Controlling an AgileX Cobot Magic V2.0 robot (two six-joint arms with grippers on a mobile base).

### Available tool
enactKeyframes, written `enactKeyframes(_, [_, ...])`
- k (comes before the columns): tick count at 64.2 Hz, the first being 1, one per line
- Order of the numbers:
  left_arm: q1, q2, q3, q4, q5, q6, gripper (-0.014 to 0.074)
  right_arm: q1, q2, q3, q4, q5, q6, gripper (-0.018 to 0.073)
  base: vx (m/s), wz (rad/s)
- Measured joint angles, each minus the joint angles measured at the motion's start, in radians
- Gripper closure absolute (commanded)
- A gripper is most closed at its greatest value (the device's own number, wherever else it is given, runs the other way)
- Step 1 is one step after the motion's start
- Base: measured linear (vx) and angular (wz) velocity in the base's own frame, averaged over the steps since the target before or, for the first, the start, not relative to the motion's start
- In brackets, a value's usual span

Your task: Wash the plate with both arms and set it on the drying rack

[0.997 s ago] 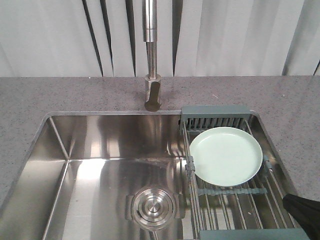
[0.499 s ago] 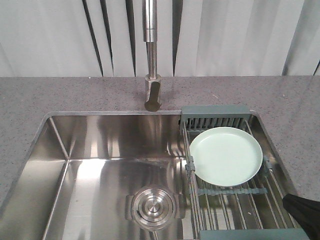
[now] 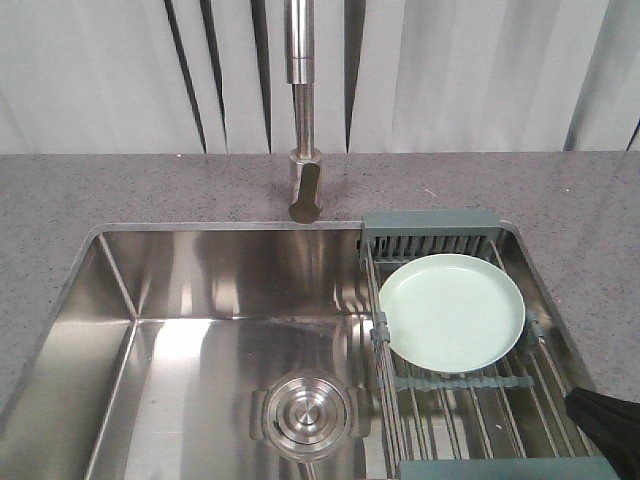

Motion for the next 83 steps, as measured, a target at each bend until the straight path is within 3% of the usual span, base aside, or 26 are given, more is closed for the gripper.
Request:
enactKeyframes(8, [0.082,-0.042,0.0,0.0,0.032,0.009,0.0603,0.0,0.0,0.0,0.0,0.0,0.0,0.0564,0.0,0.0])
enactKeyframes(17, [0.134,-0.045,0.0,0.0,0.06,0.009,0.0603,0.0,0.0,0.0,0.0,0.0,0.0,0.0564,0.0,0.0])
enactKeyframes(41, [0.139,-0.045,0.0,0.0,0.059,-0.057,0.0603,0.0,0.0,0.001,0.0,0.0,0.0,0.0564,0.0,0.0])
enactKeyframes(83, [0.139,-0.045,0.002,0.0,0.059,-0.063,0.0603,0.0,0.0,0.001,0.0,0.0,0.0,0.0564,0.0,0.0])
